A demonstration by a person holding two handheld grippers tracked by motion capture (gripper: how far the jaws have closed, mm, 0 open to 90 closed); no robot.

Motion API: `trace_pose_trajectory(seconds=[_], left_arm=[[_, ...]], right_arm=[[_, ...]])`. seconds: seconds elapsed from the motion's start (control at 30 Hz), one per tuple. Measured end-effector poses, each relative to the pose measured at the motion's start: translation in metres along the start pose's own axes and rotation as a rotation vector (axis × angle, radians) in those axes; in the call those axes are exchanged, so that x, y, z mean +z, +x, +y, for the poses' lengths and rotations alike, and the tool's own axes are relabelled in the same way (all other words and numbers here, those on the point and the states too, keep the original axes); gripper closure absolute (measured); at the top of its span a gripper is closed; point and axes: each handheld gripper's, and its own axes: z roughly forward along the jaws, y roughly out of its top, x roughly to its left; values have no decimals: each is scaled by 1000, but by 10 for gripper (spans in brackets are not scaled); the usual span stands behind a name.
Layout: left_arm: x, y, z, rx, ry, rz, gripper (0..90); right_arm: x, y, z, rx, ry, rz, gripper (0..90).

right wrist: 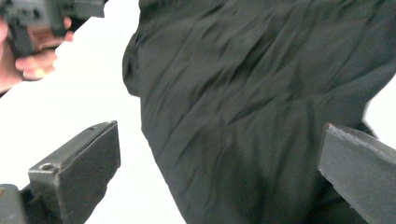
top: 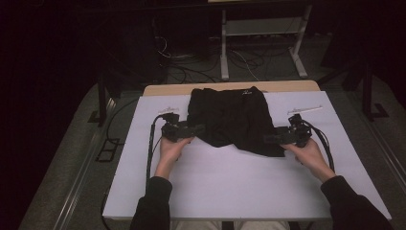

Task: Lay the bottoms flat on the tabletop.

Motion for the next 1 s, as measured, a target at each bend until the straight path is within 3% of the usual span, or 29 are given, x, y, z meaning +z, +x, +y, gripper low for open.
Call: trace_pose_trajectory(seconds=[0.07, 0.1, 0.17, 0.2, 0.27, 0.4, 0.43, 0.53, 0.57, 0.63, 0.67, 0.7, 0.77, 0.8, 0.87, 0.9, 0.93, 1.0], left_arm=[[3, -1, -4, -3, 13, -8, 0], [6, -2, -8, -17, 19, -22, 0], [8, -2, -10, -19, 26, -23, 0], [10, -3, -11, -24, 34, -21, 0], [16, -4, -14, -32, 51, -17, 0], [26, -8, -18, -11, 71, -12, 41], [31, -9, -20, -18, 74, -14, 47], [35, -9, -21, -28, 76, -17, 58], [36, -9, -22, -30, 78, -15, 80], [39, -11, -24, -22, 90, -18, 163], [40, -12, -25, -3, 96, -24, 163], [41, -16, -26, 43, 112, 4, 216], [42, -17, -26, 59, 123, 16, 276], [43, -18, -27, 72, 135, 32, 276], [42, -20, -28, 108, 140, 72, 328], [42, -21, -28, 125, 143, 72, 370], [43, -22, -29, 151, 150, 75, 469], [47, -25, -27, 223, 162, 113, 543]], right_arm=[[3, 6, -5, -9, 16, 9, 0], [5, 10, -9, -20, 21, 38, 49], [6, 13, -12, -33, 24, 40, 79], [10, 18, -16, -67, 51, 12, 83], [15, 20, -18, -89, 64, -18, 113], [22, 26, -19, -105, 65, -15, 138], [29, 32, -18, -136, 75, -41, 138], [36, 36, -17, -156, 82, -56, 147], [43, 40, -16, -171, 106, -97, 176], [48, 44, -16, -194, 115, -103, 237], [48, 44, -16, -194, 115, -103, 237], [52, 50, -17, -231, 121, -186, 334], [54, 55, -17, -251, 124, -257, 401], [54, 55, -17, -251, 124, -257, 401], [56, 56, -17, -263, 115, -306, 493], [57, 56, -17, -267, 110, -324, 548], [55, 54, -16, -246, 100, -330, 670], [52, 48, -13, -195, 96, -303, 792]])
